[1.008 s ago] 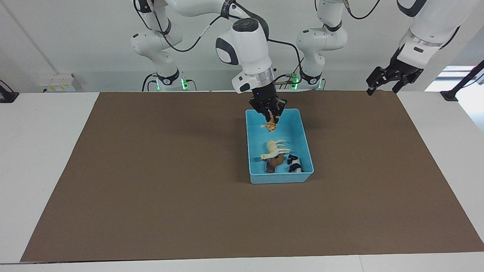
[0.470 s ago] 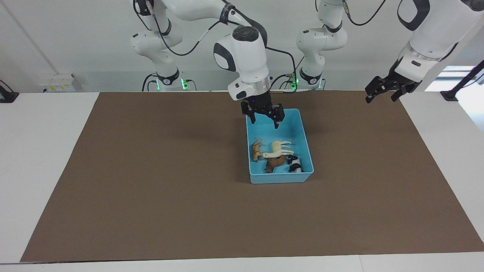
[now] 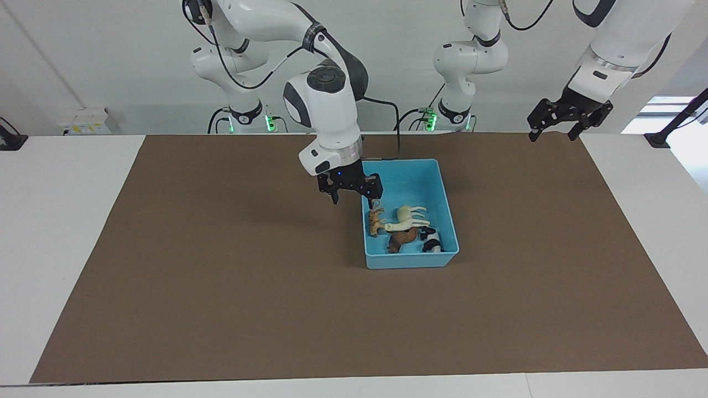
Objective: Put all toys into storage box
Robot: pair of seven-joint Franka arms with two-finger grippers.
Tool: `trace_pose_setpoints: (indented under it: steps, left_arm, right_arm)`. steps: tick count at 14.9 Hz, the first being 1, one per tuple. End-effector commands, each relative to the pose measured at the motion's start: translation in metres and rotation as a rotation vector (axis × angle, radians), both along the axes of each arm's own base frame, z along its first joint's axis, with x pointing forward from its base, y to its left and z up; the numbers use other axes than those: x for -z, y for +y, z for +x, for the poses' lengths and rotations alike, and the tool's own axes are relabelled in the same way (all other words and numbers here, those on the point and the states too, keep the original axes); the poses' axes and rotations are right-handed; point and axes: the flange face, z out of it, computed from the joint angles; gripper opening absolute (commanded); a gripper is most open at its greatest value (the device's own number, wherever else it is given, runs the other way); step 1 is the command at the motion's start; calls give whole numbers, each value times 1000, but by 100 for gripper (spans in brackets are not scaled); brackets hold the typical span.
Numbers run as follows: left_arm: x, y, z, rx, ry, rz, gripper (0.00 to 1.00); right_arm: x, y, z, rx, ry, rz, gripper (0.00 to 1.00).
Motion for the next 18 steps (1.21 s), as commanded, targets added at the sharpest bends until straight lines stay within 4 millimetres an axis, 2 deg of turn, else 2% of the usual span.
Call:
trace_pose_setpoints:
  steps: [1,3,7,9,11,14,17,18]
  left_arm:
    - [-2,0,-4,18,-7,4,100]
    - [-1,-3,-5,22,-4,4,100]
    - [2,-6,-5,27,2,5,100]
    - [1,-6,-4,25,1,5,100]
    - [0,-9,-4,33,-2,4,100]
    - [-2,-9,-5,33,-5,4,100]
    - [0,-9,-5,35,-2,4,100]
    - [0,-9,-5,35,-2,4,100]
  right_arm:
    - [9,-6,-24,-61,38,-46,100]
    - [11,-20,-26,-137,91,-114,100]
    - [-12,-91,9,-228,61,-190,100]
    - [-27,-147,26,-272,49,-198,100]
    - [-48,-202,31,-340,56,-209,100]
    - [-83,-258,21,-375,66,-218,100]
    - [-121,-287,2,-349,61,-214,100]
    - [-134,-291,-7,-335,59,-193,100]
